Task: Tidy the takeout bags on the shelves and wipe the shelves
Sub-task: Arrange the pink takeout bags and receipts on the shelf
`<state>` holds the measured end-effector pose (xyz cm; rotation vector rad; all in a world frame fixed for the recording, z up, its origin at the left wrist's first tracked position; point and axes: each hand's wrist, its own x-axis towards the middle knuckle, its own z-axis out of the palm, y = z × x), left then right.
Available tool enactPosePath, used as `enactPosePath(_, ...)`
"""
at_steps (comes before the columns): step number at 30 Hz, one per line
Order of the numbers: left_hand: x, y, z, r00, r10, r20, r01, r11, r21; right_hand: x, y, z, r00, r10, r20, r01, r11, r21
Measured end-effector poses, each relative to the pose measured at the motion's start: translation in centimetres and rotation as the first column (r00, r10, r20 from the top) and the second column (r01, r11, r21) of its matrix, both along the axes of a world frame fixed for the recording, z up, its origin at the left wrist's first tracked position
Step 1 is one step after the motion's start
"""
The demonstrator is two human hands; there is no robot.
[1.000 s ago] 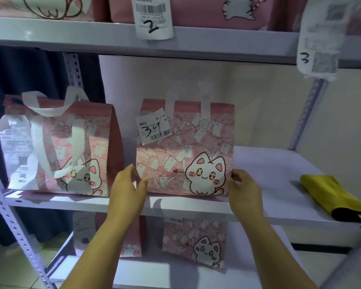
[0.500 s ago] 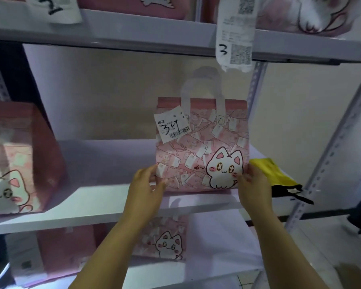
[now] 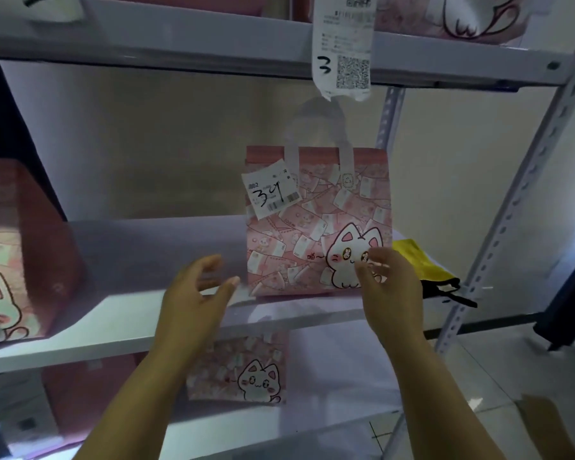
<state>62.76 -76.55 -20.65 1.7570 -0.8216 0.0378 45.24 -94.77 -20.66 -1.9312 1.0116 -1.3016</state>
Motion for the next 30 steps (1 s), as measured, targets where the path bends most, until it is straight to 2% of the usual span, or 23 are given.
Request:
enactPosePath(6, 2.0, 6.7, 0.8, 0.995, 0.095, -0.042, -0.1, 0.986, -0.132, 4.0, 5.6, 0.5, 0.962, 0.272, 0.008, -0.272, 0.962, 0.026)
enactPosePath(10, 4.2, 12.2, 0.7, 0.977, 0.213, -0.01, -0.213, 0.97, -0.118, 8.2, 9.9, 0.2, 0.899, 0.436, -0.04, -0.433, 0.899, 0.063)
enactPosePath(15, 8.2, 19.3, 0.2, 0.913, 0.408, 0.001, -0.406, 0.908, -0.101, 13.8, 15.5, 0.0, 0.806, 0.58, -0.114, -0.576, 0.814, 0.073)
enactPosePath(20, 12.2, 26.2, 0.3, 0.796, 0.602, 0.07, -0.597, 0.799, -0.074, 19.2, 20.7, 0.0, 0.76, 0.617, -0.204, -0.618, 0.783, 0.065)
enactPosePath(23, 14.8, 29.4, 0.6, 0.733, 0.662, 0.155, -0.667, 0.745, -0.026, 22.0, 23.2, -0.1, 0.752, 0.609, -0.25, -0.616, 0.786, 0.062)
enactPosePath(26, 17.1, 31.2, 0.7, 0.728, 0.649, 0.221, -0.672, 0.74, 0.041, 24.4, 25.2, -0.2, 0.741, 0.6, -0.301, -0.604, 0.792, 0.089)
enactPosePath(30, 19.2, 31.6, 0.3, 0.773, 0.597, 0.215, -0.628, 0.767, 0.131, 26.4, 27.1, -0.3, 0.739, 0.591, -0.322, -0.576, 0.803, 0.153)
